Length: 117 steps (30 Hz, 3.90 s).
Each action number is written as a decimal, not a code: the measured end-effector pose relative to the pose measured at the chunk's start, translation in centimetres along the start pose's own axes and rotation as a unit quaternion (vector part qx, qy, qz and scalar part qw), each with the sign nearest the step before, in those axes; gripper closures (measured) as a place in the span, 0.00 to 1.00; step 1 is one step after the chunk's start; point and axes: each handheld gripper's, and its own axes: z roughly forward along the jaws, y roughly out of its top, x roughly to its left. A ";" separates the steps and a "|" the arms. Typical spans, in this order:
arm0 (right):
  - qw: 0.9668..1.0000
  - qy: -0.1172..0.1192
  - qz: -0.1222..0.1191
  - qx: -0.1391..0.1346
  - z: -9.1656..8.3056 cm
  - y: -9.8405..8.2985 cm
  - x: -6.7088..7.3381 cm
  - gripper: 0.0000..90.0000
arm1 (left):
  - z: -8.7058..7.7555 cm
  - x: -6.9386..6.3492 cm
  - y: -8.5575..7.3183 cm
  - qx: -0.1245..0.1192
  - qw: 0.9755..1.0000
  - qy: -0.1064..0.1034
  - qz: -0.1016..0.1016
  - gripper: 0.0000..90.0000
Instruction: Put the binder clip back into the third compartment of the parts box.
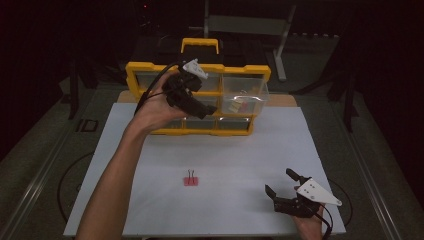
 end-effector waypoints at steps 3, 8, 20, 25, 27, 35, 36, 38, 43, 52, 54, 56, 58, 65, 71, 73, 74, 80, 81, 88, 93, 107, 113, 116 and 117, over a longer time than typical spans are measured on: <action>1.000 0.001 -0.001 0.000 0.0 0.0 0.0 0.10 | 0.5 -0.3 -1.1 0.010 1.000 0.001 0.000 0.16; 1.000 0.000 -0.001 0.000 0.0 0.0 0.0 0.10 | 1.2 -0.8 -2.7 0.028 1.000 0.007 0.006 0.14; 1.000 0.001 -0.001 0.000 0.0 0.0 0.1 0.10 | 2.8 -2.5 -6.0 0.038 0.999 0.009 0.012 0.10; 1.000 0.001 -0.002 0.000 0.0 0.0 0.1 0.10 | 3.5 -3.0 -7.5 0.039 0.999 0.014 0.011 0.11; 1.000 0.001 -0.001 0.000 0.0 0.0 0.1 0.10 | 3.9 -3.1 -8.2 0.042 0.999 0.014 0.007 0.11; 1.000 0.001 -0.002 0.001 0.1 0.0 0.1 0.10 | 5.1 -3.3 -10.8 0.054 0.998 0.012 -0.007 0.12; 1.000 0.001 -0.001 0.001 0.1 0.0 0.1 0.10 | 5.3 -3.3 -11.2 0.057 0.998 0.011 -0.009 0.12; 1.000 0.001 -0.001 0.002 0.1 0.0 0.1 0.10 | 5.5 -3.4 -11.8 0.060 0.998 0.009 -0.012 0.12; 1.000 0.002 -0.002 0.002 0.1 0.0 0.2 0.10 | 6.2 -3.5 -13.1 0.070 0.997 0.005 -0.017 0.13; 1.000 0.000 -0.002 0.002 0.1 0.0 0.2 0.10 | 7.8 -4.0 -15.0 0.089 0.996 -0.007 -0.021 0.17; 1.000 0.001 -0.002 0.003 0.1 0.0 0.2 0.10 | 8.0 -4.1 -15.1 0.093 0.995 -0.009 -0.020 0.17; 1.000 0.000 -0.003 0.003 0.0 0.0 0.2 0.10 | 8.3 -4.2 -15.4 0.097 0.995 -0.013 -0.021 0.18; 1.000 0.001 -0.002 0.002 0.0 0.0 0.2 0.10 | 8.7 -4.3 -15.7 0.103 0.994 -0.013 -0.020 0.18; 1.000 0.001 -0.002 0.003 0.0 0.0 0.2 0.10 | 9.9 -4.4 -16.7 0.119 0.992 -0.019 -0.026 0.22; 1.000 0.001 -0.002 0.003 0.0 0.0 0.2 0.10 | 10.6 -4.5 -17.4 0.128 0.991 -0.025 -0.027 0.26; 1.000 0.002 -0.002 0.003 0.0 0.0 0.2 0.10 | 10.7 -4.5 -17.4 0.128 0.991 -0.027 -0.026 0.28; 1.000 0.001 -0.002 0.003 0.0 0.0 0.2 0.10 | 10.8 -4.5 -17.6 0.130 0.991 -0.033 -0.026 0.30; 1.000 0.000 -0.003 0.004 0.1 0.0 0.2 0.10 | 11.3 -4.9 -17.8 0.135 0.989 -0.059 -0.020 0.43; 1.000 0.000 -0.002 0.004 0.1 0.0 0.2 0.10 | 11.3 -4.9 -17.8 0.136 0.989 -0.062 -0.019 0.47; 1.000 -0.001 -0.002 0.006 0.1 0.0 0.2 0.10 | 11.7 -5.2 -17.9 0.144 0.986 -0.088 -0.006 0.68; 1.000 -0.003 -0.004 0.006 0.1 0.0 0.1 0.10 | 11.3 -5.1 -17.8 0.130 0.985 -0.112 -0.010 0.81; 1.000 -0.001 -0.001 0.004 0.1 0.0 0.2 0.10 | 10.1 -5.5 -17.2 0.123 0.986 -0.115 0.018 1.00; 1.000 0.002 -0.002 0.003 0.2 0.0 0.2 0.10 | 9.2 -5.0 -16.4 0.107 0.989 -0.102 0.012 1.00; 1.000 0.001 -0.001 0.003 0.2 0.0 0.2 0.10 | 9.0 -4.8 -16.1 0.101 0.990 -0.100 0.009 1.00; 1.000 0.001 -0.001 0.003 0.2 0.0 0.2 0.10 | 8.9 -4.8 -15.9 0.101 0.990 -0.099 0.009 1.00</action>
